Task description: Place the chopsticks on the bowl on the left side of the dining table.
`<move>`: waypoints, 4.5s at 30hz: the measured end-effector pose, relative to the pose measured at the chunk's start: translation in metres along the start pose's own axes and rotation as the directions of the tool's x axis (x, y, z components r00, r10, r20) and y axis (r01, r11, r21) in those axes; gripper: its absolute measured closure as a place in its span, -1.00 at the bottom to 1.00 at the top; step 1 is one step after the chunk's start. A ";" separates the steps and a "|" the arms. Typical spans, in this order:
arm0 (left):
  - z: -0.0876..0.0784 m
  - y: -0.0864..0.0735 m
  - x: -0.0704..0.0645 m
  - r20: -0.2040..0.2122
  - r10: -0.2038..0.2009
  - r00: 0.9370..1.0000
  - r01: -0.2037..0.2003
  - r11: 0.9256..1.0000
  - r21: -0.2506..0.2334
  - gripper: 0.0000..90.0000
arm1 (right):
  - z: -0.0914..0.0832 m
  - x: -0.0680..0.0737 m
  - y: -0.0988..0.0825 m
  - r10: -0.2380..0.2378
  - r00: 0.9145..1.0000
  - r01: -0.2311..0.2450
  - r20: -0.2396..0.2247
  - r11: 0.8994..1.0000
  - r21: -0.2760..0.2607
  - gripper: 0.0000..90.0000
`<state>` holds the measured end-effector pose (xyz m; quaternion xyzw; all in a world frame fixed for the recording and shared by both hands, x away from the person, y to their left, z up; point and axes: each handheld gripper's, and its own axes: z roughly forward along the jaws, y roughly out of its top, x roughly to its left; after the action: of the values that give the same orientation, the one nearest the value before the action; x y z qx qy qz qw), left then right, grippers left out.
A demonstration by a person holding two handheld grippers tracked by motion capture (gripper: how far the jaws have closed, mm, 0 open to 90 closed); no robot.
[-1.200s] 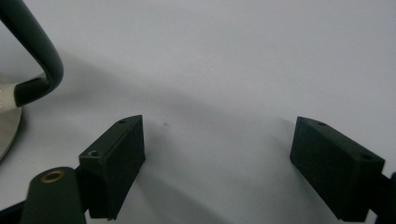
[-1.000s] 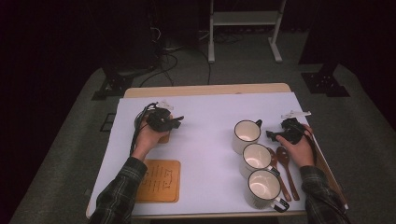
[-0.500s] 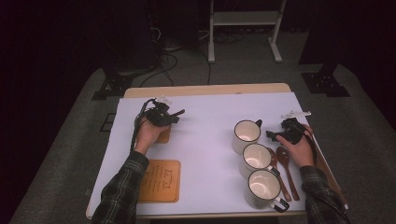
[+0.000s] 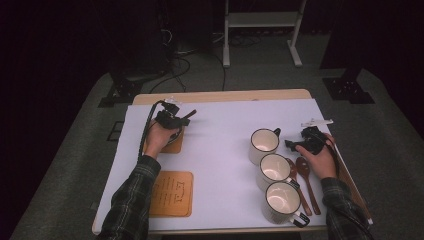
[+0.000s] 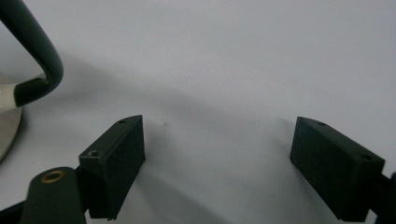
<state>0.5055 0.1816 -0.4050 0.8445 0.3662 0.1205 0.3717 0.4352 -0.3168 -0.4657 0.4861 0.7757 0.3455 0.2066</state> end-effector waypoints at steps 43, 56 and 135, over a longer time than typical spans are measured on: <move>-0.011 -0.002 0.065 -0.097 -0.121 0.988 0.118 0.992 -0.035 1.00 | 0.000 0.000 0.000 0.003 1.000 -0.003 -0.002 1.000 -0.001 -0.64; -0.021 -0.010 0.075 -0.122 -0.143 0.982 0.139 0.989 -0.041 1.00 | 0.000 0.000 0.000 0.003 1.000 -0.003 -0.001 1.000 -0.001 -0.64; -0.045 -0.010 -0.054 0.067 0.029 0.997 -0.030 1.000 0.010 -0.83 | 0.000 0.000 0.001 -0.004 1.000 0.004 0.003 1.000 0.006 -0.64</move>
<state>0.4411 0.1724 -0.3775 0.8554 0.3416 0.0955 0.3775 0.4357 -0.3168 -0.4653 0.4856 0.7774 0.3421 0.2068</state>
